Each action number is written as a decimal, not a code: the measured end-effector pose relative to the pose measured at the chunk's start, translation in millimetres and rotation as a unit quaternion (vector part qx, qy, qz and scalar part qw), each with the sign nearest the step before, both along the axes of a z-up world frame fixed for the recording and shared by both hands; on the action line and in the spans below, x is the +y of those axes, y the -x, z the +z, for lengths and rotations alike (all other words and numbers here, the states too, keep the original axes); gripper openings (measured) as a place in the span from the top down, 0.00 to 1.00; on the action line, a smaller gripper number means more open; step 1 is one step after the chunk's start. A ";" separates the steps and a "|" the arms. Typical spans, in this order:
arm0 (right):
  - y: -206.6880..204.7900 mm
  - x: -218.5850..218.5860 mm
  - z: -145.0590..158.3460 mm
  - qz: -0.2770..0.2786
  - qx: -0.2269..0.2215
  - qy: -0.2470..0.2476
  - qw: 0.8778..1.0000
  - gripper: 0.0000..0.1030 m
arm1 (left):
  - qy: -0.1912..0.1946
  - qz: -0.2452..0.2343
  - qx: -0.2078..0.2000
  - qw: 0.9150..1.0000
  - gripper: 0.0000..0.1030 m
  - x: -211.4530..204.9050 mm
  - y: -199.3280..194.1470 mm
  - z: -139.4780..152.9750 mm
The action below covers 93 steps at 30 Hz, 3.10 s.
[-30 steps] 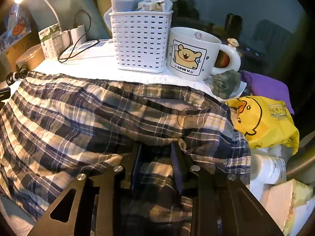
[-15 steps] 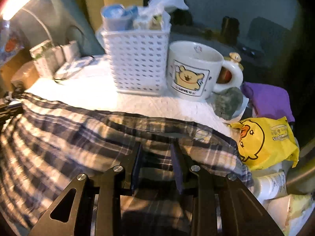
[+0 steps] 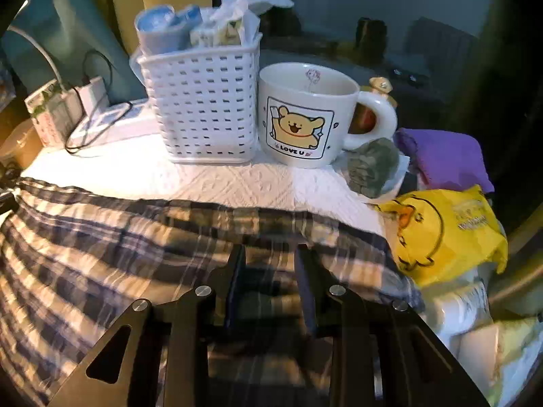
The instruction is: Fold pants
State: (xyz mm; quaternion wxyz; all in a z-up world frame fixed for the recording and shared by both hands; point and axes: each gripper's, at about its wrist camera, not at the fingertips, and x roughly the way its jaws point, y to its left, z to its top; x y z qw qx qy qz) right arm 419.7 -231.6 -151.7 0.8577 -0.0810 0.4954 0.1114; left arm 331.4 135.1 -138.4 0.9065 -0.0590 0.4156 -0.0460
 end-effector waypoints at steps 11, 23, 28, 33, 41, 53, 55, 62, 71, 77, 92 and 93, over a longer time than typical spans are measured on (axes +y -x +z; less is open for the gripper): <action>61.3 -40.7 35.6 -0.025 -0.033 -0.031 0.999 0.36 | -0.020 -0.016 -0.036 0.999 0.63 -25.1 56.7 40.2; 130.7 -113.2 43.6 -0.084 -0.040 -0.027 0.995 0.36 | -0.015 -0.007 -0.033 0.999 0.62 -49.4 105.2 48.3; 152.0 -117.7 32.3 -0.078 -0.021 -0.034 0.996 0.35 | -0.011 0.000 -0.030 0.999 0.62 -55.0 121.2 45.1; 163.6 -105.1 18.1 -0.056 0.004 -0.052 0.997 0.15 | -0.004 0.021 -0.018 1.000 0.62 -48.6 131.4 38.6; 161.1 -89.2 11.6 -0.040 0.019 -0.104 0.994 0.07 | -0.025 0.059 -0.021 0.998 0.55 -27.6 142.8 37.4; 121.0 -105.2 -1.9 -0.103 0.028 -0.218 0.970 0.07 | -0.018 0.072 -0.002 0.997 0.30 -27.4 130.3 22.9; 113.9 -107.1 -2.2 -0.112 0.024 -0.219 0.969 0.07 | -0.019 0.075 -0.002 0.997 0.30 -26.2 127.8 23.3; 91.3 -116.2 -7.5 -0.146 0.014 -0.208 0.967 0.48 | -0.023 0.086 -0.004 0.996 0.30 -22.5 122.7 24.2; 96.0 -106.9 -6.8 -0.104 0.019 -0.238 0.966 0.71 | -0.023 0.081 -0.004 0.996 0.30 -25.5 125.4 23.9; 99.6 -115.4 21.3 -0.096 -0.015 -0.231 0.968 0.72 | -0.016 0.082 -0.018 0.996 0.30 -14.9 130.9 31.7; 100.7 -122.4 91.6 -0.108 -0.086 -0.138 0.981 0.73 | 0.010 0.082 -0.032 0.996 0.30 8.2 146.0 28.6; 101.5 -117.1 96.4 -0.103 -0.090 -0.134 0.982 0.73 | 0.014 0.084 -0.034 0.996 0.30 9.2 147.0 28.0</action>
